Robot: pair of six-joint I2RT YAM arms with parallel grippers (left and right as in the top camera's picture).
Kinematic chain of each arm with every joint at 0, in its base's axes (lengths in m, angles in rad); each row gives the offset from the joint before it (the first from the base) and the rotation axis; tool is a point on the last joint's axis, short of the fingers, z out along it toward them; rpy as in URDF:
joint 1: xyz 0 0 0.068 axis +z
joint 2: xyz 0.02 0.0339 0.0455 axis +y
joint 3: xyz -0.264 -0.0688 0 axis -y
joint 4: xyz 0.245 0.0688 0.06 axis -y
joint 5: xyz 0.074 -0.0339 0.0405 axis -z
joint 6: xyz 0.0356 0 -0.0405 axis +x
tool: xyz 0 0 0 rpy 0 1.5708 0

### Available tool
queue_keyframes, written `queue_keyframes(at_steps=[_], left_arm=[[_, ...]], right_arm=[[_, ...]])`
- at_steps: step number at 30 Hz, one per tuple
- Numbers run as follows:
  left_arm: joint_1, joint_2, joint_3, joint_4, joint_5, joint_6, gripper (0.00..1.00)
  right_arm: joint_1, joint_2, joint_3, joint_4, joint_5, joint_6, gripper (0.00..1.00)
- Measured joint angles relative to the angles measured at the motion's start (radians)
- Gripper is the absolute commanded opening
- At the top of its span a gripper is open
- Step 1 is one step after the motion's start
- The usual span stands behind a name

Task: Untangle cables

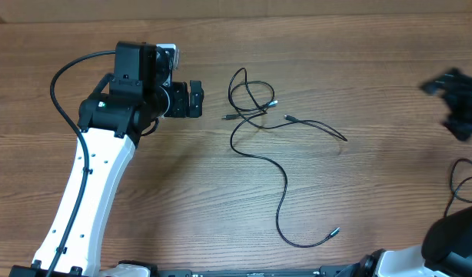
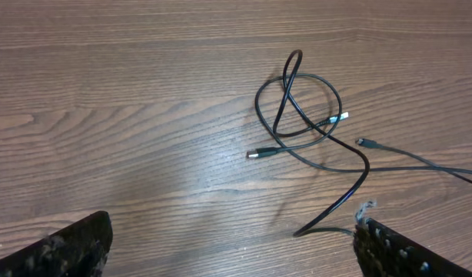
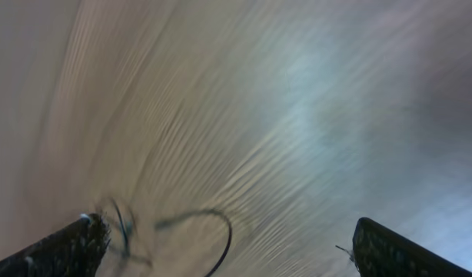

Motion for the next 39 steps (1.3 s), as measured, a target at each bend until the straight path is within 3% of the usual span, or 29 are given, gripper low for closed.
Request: queue_keyframes(at_steps=[7,12,20,27,33,37,39], left_arm=[[0.0,0.0,0.0,0.0,0.0,0.0,0.99],[0.0,0.0,0.0,0.0,0.0,0.0,1.0],[0.0,0.0,0.0,0.0,0.0,0.0,1.0],[0.0,0.0,0.0,0.0,0.0,0.0,1.0],[0.0,0.0,0.0,0.0,0.0,0.0,1.0],[0.0,0.0,0.0,0.0,0.0,0.0,1.0],[0.0,0.0,0.0,0.0,0.0,0.0,1.0]], right_arm=[[0.35,0.0,-0.017,0.065,-0.005,-0.295,1.0],[0.519,0.026,-0.02,0.119,0.019,-0.441,1.0],[0.605,0.193,-0.023,0.12,0.042,-0.657,1.0],[0.623,0.301,-0.023,0.086,-0.005,-0.75,0.98],[0.623,0.378,-0.024,0.071,-0.09,-0.801,0.82],[0.623,0.412,-0.024,0.045,-0.106,-0.812,0.53],[0.623,0.42,-0.024,0.033,-0.122,-0.821,0.17]])
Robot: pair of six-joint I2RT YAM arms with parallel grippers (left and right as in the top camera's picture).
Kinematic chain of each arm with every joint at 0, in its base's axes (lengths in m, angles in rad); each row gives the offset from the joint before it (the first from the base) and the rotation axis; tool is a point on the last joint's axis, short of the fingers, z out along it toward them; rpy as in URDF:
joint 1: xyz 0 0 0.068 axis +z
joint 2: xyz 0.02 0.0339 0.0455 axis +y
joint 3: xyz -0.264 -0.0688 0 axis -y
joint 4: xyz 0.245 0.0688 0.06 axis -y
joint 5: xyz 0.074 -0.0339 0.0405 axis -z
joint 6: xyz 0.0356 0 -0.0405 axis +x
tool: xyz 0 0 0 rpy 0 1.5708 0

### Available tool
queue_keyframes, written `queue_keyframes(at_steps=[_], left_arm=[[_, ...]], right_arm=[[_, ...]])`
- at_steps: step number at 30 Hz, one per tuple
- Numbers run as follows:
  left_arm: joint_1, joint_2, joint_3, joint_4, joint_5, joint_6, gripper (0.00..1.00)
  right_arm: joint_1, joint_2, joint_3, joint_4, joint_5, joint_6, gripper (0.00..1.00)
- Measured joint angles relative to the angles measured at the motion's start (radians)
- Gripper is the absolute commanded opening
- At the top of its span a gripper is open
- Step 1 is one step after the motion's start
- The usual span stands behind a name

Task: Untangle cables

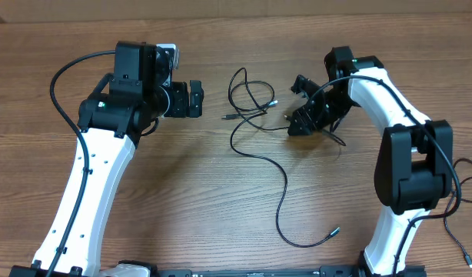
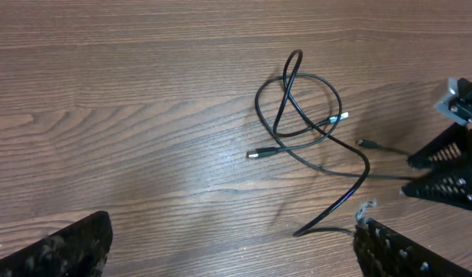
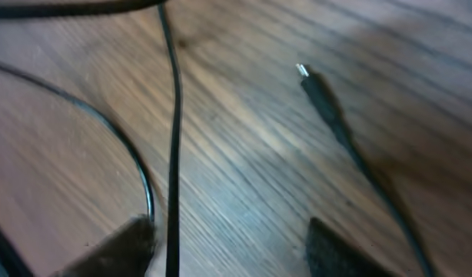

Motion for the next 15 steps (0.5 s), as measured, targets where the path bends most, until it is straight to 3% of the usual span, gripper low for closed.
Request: queue_keyframes(at_steps=[1,7,10,13,15], left_arm=[[0.0,0.0,0.0,0.0,0.0,0.0,1.0],[0.0,0.0,0.0,0.0,0.0,0.0,1.0],[0.0,0.0,0.0,0.0,0.0,0.0,1.0],[0.0,0.0,0.0,0.0,0.0,0.0,1.0],[0.0,0.0,0.0,0.0,0.0,0.0,1.0]], right_arm=[[0.0,0.002,0.0,0.0,-0.009,-0.012,0.04],[0.0,0.002,0.0,-0.015,-0.031,-0.008,0.04],[0.0,0.003,0.016,-0.116,-0.064,0.018,0.04],[0.0,0.001,0.111,-0.196,-0.1,0.047,0.04],[0.002,-0.005,0.192,-0.19,-0.013,0.143,0.04]])
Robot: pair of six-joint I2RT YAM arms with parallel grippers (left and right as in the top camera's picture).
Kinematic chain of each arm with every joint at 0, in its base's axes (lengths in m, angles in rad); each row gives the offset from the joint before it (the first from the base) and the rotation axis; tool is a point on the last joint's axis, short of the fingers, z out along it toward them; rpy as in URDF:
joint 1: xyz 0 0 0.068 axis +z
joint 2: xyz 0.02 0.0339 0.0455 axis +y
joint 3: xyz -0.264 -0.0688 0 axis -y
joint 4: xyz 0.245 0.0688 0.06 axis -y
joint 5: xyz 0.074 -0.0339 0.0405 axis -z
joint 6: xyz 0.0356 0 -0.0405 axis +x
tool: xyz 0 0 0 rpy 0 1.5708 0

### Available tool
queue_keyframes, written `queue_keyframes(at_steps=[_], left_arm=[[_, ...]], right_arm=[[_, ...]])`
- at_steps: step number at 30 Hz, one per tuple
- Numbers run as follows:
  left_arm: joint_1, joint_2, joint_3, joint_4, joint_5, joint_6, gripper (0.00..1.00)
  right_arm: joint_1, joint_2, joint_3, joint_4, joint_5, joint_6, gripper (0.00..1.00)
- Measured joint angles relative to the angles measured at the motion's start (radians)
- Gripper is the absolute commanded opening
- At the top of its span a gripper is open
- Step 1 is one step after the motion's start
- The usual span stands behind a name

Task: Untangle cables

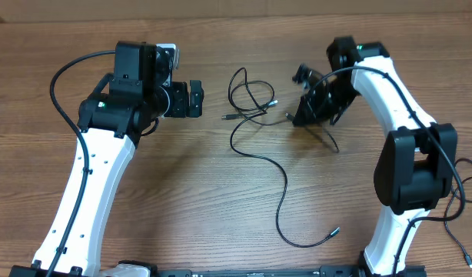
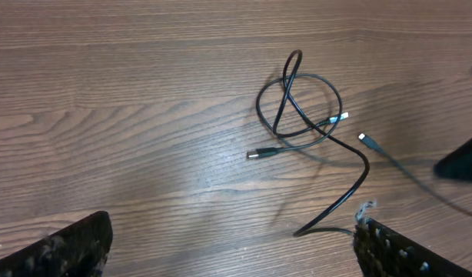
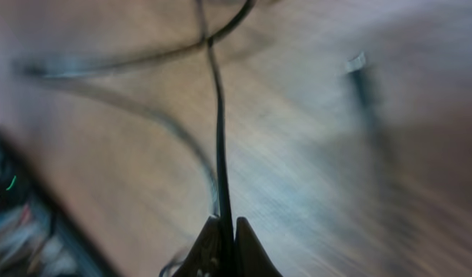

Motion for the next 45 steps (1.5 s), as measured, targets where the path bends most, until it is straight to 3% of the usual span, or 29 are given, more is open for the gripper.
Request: queue_keyframes(at_steps=[7,13,25,33,45], left_arm=[[0.0,0.0,0.0,0.0,0.0,0.0,1.0],[0.0,0.0,0.0,0.0,0.0,0.0,1.0],[0.0,0.0,0.0,0.0,0.0,0.0,1.0],[0.0,0.0,0.0,0.0,0.0,0.0,1.0],[0.0,0.0,0.0,0.0,0.0,0.0,1.0]], right_arm=[[0.001,-0.156,0.212,-0.039,0.366,0.336,0.04],[0.001,-0.32,0.418,0.0,0.488,0.55,0.04],[0.001,-0.55,0.555,0.137,0.569,0.62,0.04],[0.001,-0.599,0.555,0.288,0.796,0.666,0.04],[0.0,-0.612,0.555,0.445,1.287,0.667,0.04]])
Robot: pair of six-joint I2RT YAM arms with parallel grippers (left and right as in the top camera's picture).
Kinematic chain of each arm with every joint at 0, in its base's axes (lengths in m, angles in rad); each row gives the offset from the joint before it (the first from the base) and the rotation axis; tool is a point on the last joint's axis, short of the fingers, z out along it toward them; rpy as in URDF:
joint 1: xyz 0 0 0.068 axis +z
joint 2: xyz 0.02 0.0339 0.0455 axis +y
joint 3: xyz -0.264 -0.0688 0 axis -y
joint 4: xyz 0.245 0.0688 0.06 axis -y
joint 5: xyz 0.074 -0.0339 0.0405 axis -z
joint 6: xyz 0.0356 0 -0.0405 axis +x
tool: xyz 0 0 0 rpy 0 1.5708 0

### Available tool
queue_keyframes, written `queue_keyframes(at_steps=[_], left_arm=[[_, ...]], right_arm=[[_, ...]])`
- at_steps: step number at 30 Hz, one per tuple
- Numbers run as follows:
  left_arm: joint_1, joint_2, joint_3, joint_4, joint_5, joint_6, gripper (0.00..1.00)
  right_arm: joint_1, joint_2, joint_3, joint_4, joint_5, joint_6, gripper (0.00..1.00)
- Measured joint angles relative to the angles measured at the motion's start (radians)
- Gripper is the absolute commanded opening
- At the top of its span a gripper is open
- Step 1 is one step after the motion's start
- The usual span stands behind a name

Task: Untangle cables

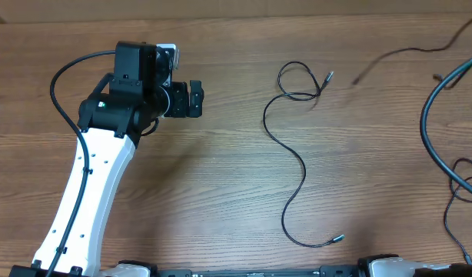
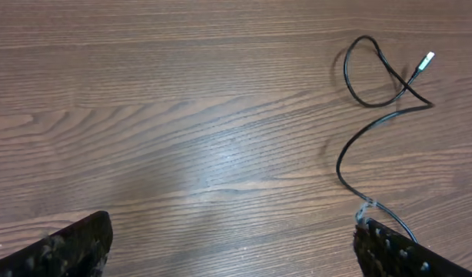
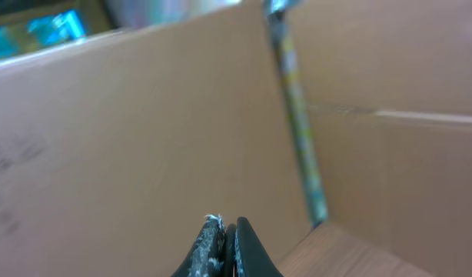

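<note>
One thin black cable lies alone on the wooden table, with a single loop at its far end and a silver plug beside the loop; it also shows in the left wrist view. A second black cable is a blurred line off the table at the upper right. My right gripper is shut with a dark strand pinched between its fingers; it faces a cardboard wall and is outside the overhead view. My left gripper hovers open left of the cable, and both fingertips are at the frame's bottom corners.
Thick black cables and thinner ones hang along the table's right edge. A cardboard wall fills the right wrist view. The left arm's white link crosses the table's left part.
The right arm has left the overhead view, still shut on its cable. That cable is out of the tangle. The other cable has shifted right and lies as a single strand. Left arm unmoved.
Two cables lay tangled mid-table with my right gripper open at the far right edge. Then it was open low over the cable right of the tangle, then shut on it. Now that cable is away at the upper right, and the other lies alone.
</note>
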Motion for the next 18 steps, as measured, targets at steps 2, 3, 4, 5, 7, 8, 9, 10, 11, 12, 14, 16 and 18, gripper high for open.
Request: queue_keyframes(at_steps=[2,3,4,5,7,8,9,10,11,12,14,16,18], left_arm=[[0.0,0.0,0.0,-0.001,0.0,0.0,1.0],[0.0,0.0,0.0,0.0,0.0,0.0,1.0],[0.0,0.0,0.0,0.0,0.0,0.0,0.99],[0.0,0.0,0.0,0.0,0.0,0.0,1.0],[0.0,0.0,0.0,0.0,0.0,0.0,1.0],[0.0,0.0,0.0,0.0,0.0,0.0,0.99],[0.0,0.0,0.0,0.0,0.0,0.0,1.0],[0.0,0.0,0.0,0.0,0.0,0.0,1.0],[0.0,0.0,0.0,0.0,0.0,0.0,1.0],[0.0,0.0,0.0,0.0,0.0,0.0,1.0],[0.0,0.0,0.0,0.0,0.0,0.0,0.99],[0.0,0.0,0.0,0.0,0.0,0.0,1.0],[0.0,0.0,0.0,0.0,0.0,0.0,1.0]], right_arm=[[-0.011,0.008,0.002,0.045,0.054,-0.055,0.04],[-0.027,0.019,0.006,0.051,0.074,-0.081,0.04],[-0.041,0.028,0.008,0.051,0.088,-0.098,0.04],[-0.066,0.045,0.01,0.037,0.1,-0.112,0.04],[-0.107,0.08,0.01,0.013,0.116,-0.114,0.04],[-0.123,0.1,0.01,0.002,0.119,-0.105,0.04],[-0.149,0.131,0.007,-0.012,0.119,-0.077,0.04],[-0.168,0.153,0.003,-0.022,0.114,-0.053,0.04],[-0.183,0.169,0.002,-0.028,0.106,-0.034,0.04],[-0.198,0.183,0.001,-0.028,0.09,-0.014,0.04],[-0.233,0.214,0.0,-0.027,0.058,0.013,0.04],[-0.266,0.244,0.0,-0.027,0.037,0.031,0.04],[-0.308,0.283,0.0,-0.032,0.022,0.05,0.04]])
